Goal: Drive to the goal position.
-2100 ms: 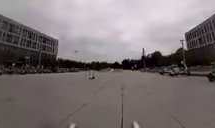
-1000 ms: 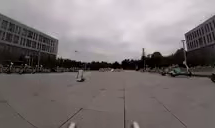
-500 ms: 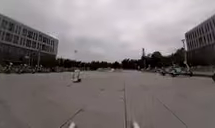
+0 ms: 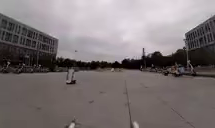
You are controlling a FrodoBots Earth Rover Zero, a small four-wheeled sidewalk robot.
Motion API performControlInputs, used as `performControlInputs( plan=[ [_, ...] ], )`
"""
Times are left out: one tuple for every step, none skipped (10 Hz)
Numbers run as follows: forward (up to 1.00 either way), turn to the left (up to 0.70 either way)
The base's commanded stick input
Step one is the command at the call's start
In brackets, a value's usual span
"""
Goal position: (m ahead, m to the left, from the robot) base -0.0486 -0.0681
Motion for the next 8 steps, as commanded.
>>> performControlInputs(
  plan=[
    [0.7, 0.02],
    [0.7, 0.02],
    [0.22, 0.01],
    [0.0, 0.0],
    [0.0, 0.0],
    [0.0, 0.0],
    [0.0, 0.0],
    [0.0, 0.0]
  ],
)
